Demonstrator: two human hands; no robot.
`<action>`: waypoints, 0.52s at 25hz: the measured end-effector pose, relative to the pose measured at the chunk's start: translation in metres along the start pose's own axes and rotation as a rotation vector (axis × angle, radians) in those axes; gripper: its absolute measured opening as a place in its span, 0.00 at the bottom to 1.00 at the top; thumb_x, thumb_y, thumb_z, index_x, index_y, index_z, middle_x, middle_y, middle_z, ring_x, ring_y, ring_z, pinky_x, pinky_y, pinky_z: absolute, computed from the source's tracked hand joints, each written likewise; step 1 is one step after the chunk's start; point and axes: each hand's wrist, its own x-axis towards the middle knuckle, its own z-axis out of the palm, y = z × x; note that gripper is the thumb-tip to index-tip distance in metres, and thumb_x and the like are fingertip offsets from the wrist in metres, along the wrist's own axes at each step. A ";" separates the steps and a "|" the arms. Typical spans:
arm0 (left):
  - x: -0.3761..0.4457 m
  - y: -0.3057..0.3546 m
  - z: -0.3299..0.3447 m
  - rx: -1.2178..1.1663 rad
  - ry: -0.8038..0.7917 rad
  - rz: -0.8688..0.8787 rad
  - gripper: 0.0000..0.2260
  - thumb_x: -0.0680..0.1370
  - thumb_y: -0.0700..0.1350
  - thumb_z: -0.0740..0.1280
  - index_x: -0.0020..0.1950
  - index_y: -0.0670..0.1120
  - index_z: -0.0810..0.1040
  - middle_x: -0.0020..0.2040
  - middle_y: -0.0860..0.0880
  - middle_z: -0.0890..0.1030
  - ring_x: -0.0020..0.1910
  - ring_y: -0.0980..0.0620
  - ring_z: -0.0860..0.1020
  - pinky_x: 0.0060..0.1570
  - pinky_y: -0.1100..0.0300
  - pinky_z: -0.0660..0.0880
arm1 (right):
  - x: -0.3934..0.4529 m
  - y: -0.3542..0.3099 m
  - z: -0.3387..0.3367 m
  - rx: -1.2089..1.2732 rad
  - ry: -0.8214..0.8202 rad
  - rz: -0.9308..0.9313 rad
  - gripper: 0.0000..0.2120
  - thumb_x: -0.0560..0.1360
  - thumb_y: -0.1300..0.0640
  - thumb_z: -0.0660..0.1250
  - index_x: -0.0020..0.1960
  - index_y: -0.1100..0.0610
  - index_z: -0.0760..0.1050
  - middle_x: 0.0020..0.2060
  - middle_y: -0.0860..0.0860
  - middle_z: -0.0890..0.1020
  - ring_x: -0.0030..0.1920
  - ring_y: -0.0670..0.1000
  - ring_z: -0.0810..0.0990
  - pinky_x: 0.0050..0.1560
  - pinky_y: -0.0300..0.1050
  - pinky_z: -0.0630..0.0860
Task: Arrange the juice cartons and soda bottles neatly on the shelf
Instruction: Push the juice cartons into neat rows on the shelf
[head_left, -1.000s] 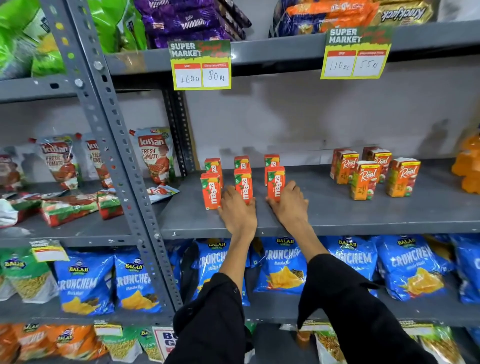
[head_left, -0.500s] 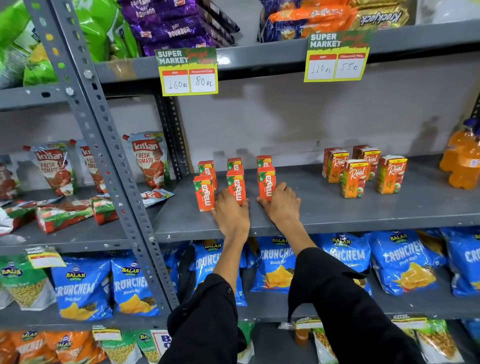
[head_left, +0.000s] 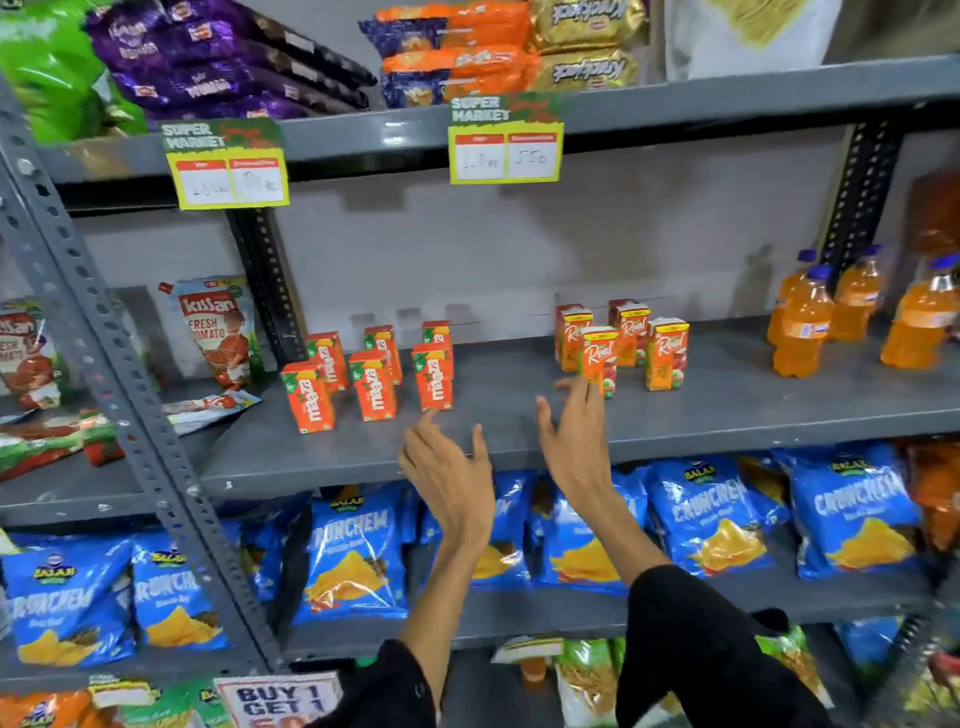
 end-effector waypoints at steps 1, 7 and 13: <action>-0.008 0.021 0.008 -0.034 -0.026 -0.005 0.25 0.75 0.51 0.75 0.67 0.41 0.74 0.59 0.42 0.79 0.59 0.39 0.78 0.62 0.45 0.73 | 0.006 0.015 -0.016 0.001 0.013 0.012 0.13 0.78 0.53 0.64 0.59 0.58 0.70 0.55 0.58 0.75 0.56 0.59 0.76 0.57 0.58 0.75; -0.042 0.124 0.063 -0.143 -0.242 -0.024 0.27 0.75 0.50 0.75 0.68 0.42 0.70 0.65 0.42 0.76 0.63 0.38 0.79 0.59 0.44 0.76 | 0.054 0.092 -0.092 -0.140 -0.005 0.154 0.22 0.74 0.57 0.70 0.63 0.63 0.65 0.59 0.61 0.72 0.59 0.63 0.74 0.58 0.59 0.74; -0.040 0.164 0.106 0.041 -0.366 -0.045 0.30 0.74 0.55 0.76 0.67 0.40 0.68 0.64 0.39 0.79 0.65 0.37 0.78 0.66 0.42 0.74 | 0.101 0.121 -0.101 -0.217 -0.229 0.322 0.36 0.69 0.45 0.76 0.63 0.66 0.64 0.61 0.65 0.72 0.62 0.65 0.74 0.62 0.58 0.75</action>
